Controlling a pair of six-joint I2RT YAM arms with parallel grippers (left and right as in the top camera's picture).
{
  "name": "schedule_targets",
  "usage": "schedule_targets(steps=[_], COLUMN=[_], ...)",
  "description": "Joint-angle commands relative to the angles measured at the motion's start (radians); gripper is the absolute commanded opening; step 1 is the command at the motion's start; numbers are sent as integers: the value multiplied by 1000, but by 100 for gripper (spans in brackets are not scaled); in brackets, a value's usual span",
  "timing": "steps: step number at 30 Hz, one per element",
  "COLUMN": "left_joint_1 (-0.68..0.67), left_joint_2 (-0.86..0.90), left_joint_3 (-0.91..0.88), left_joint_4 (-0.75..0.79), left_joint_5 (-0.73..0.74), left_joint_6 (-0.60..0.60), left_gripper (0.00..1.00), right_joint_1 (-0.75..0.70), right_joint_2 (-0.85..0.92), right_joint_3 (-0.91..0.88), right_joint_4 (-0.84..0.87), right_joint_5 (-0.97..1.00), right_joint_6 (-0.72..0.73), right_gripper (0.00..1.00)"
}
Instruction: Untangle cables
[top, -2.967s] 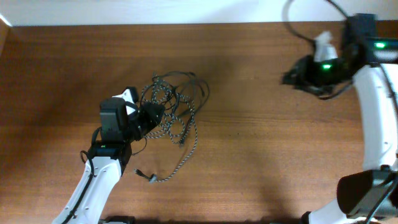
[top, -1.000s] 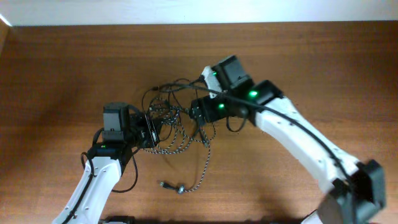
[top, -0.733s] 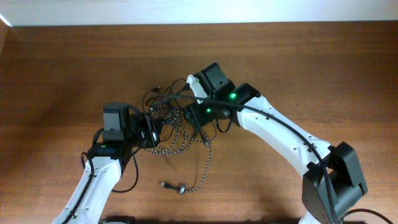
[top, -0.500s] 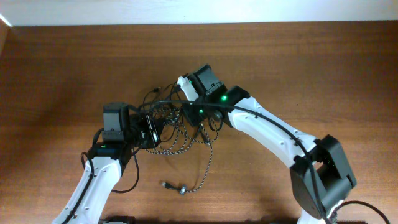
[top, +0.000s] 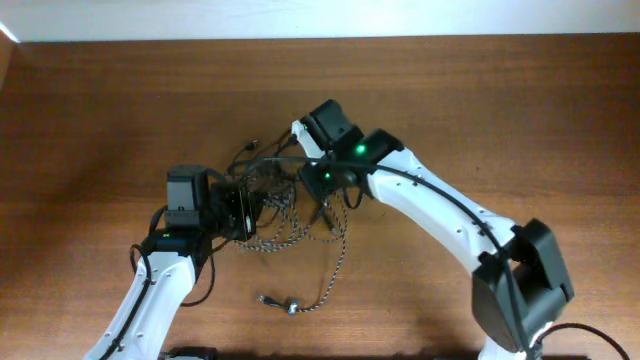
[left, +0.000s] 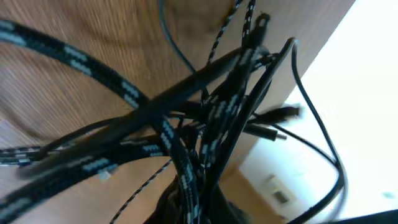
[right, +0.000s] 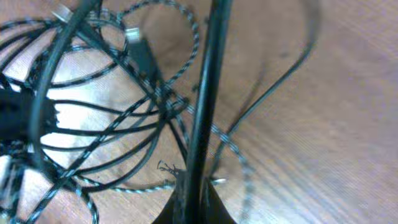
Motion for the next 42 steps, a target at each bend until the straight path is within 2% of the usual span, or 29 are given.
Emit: schedule_targets(steps=[1, 3, 6, 7, 9, 10, 11, 12, 13, 15, 19, 22, 23, 24, 25, 27, 30, 31, 32, 33, 34, 35, 36, 37, 38, 40, 42], left_joint_1=[2, 2, 2, 2, 2, 2, 2, 2, 2, 2, 2, 2, 2, 2, 2, 2, 2, 2, 2, 2, 2, 2, 2, 2, 2, 2, 2], left_joint_2=[-6, -6, -6, -6, -6, -6, -6, -6, -6, -6, -6, -6, -6, -6, -6, -6, -6, -6, -6, -6, -6, -6, -6, -6, -6, -6, -6], left_joint_3=[5, 5, 5, 5, 5, 5, 5, 5, 5, 5, 5, 5, 5, 5, 5, 5, 5, 5, 5, 5, 5, 5, 5, 5, 5, 5, 5], left_joint_4=[-134, -261, -280, -275, -91, 66, 179, 300, 384, 446, 449, 449, 449, 449, 449, 448, 449, 449, 449, 447, 445, 437, 407, 337, 301, 177, 125], left_joint_5=[-282, -542, -628, -616, -442, -208, 12, 215, 323, 372, 422, 422, 428, 459, 487, 500, 535, 569, 595, 604, 604, 603, 584, 511, 468, 311, 180], left_joint_6=[278, 278, 281, 330, 793, 1143, 1304, 1419, 1484, 1554, 1589, 1589, 1589, 1589, 1589, 1588, 1585, 1585, 1585, 1585, 1585, 1585, 1585, 1585, 1585, 1585, 1585], left_gripper=[4, 5, 0, 0, 0, 0, 0, 0, 0, 0, 0, 0, 0, 0, 0, 0, 1, 2, 4, 6, 8, 11, 15, 13, 15, 37, 34], right_joint_1=[-82, -193, -343, -414, -494, -521, -529, -529, -527, -527, -526, -480, -448, -409, -375, -319, -228, -199, -184, -173, -174, -202, -235, -292, -316, -415, -478], right_joint_2=[-145, -268, -385, -415, -413, -404, -396, -388, -383, -374, -368, -346, -336, -314, -282, -209, -114, -88, -76, -68, -68, -76, -92, -125, -141, -205, -253], right_joint_3=[128, 187, 187, 187, 184, 183, 183, 183, 183, 183, 177, 170, 165, 153, 141, 141, 141, 141, 141, 141, 142, 147, 147, 147, 147, 147, 147], right_joint_4=[-101, -225, -321, -366, -414, -428, -431, -435, -444, -456, -460, -463, -455, -425, -381, -350, -292, -245, -219, -199, -190, -182, -186, -183, -181, -183, -193], right_joint_5=[58, 51, 38, 14, 37, 31, 16, 2, -12, -156, -395, -533, -535, -534, -533, -533, -533, -516, -510, -496, -441, -251, -163, -146, -144, -97, -95], right_joint_6=[14, 14, 14, 13, 13, 14, 29, 41, 41, 40, -6, -176, -223, -259, -259, -259, -259, -259, -258, -258, -239, -87, -8, 21, 31, 69, 69], right_gripper=[4, 4, 4, 4, 4, 4, 13, 34, 40, 46, 52, 53, 61, 74, 74, 69, 70, 65, 46, 5, 4, 4, 4, 4, 4, 4, 4])
